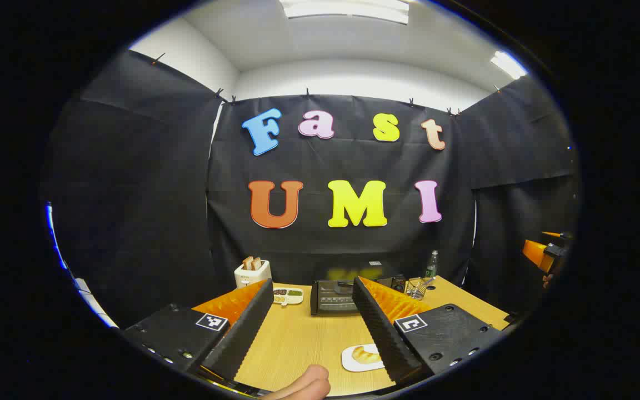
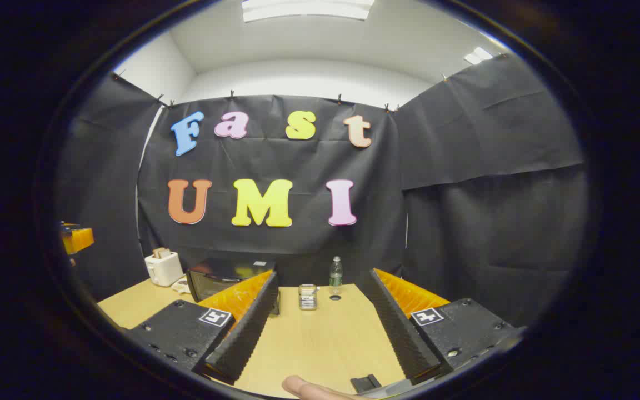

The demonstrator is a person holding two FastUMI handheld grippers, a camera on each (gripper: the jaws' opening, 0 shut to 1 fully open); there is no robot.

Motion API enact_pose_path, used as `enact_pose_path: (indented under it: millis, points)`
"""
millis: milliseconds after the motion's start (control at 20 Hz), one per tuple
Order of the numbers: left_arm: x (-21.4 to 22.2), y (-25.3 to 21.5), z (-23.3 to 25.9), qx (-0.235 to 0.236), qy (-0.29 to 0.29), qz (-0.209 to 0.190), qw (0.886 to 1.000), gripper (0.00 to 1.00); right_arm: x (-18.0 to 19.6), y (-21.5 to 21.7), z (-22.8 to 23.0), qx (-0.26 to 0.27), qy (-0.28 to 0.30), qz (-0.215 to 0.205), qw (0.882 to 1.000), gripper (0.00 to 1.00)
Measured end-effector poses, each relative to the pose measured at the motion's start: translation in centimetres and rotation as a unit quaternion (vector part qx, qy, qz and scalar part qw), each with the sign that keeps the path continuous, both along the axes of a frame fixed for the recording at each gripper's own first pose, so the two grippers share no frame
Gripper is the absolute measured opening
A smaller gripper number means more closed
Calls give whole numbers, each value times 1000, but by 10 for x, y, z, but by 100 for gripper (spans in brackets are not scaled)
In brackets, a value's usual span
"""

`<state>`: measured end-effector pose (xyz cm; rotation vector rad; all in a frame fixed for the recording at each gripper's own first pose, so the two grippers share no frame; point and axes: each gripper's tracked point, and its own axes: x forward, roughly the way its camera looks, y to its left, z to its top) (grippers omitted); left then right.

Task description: Open the electric oven with the left hand, put the food in, and close the electric oven.

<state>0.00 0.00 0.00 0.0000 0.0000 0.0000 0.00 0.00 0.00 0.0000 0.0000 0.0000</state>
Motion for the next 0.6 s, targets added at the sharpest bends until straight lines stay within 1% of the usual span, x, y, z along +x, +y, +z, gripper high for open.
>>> enact_pose_path:
  millis: [150, 250, 600]
  points:
    - [1, -11, -7, -3, 2, -11, 1000, 94, 1, -1, -5, 1, 7, 2, 1000, 100]
    - [4, -6, -11, 2, 4, -5, 1000, 94, 0, 1, -6, 3, 9, 11, 1000, 100]
    - [12, 1, -24, 6, 15, 4, 1000, 94, 1, -10, -12, 9, 9, 4, 1000, 100]
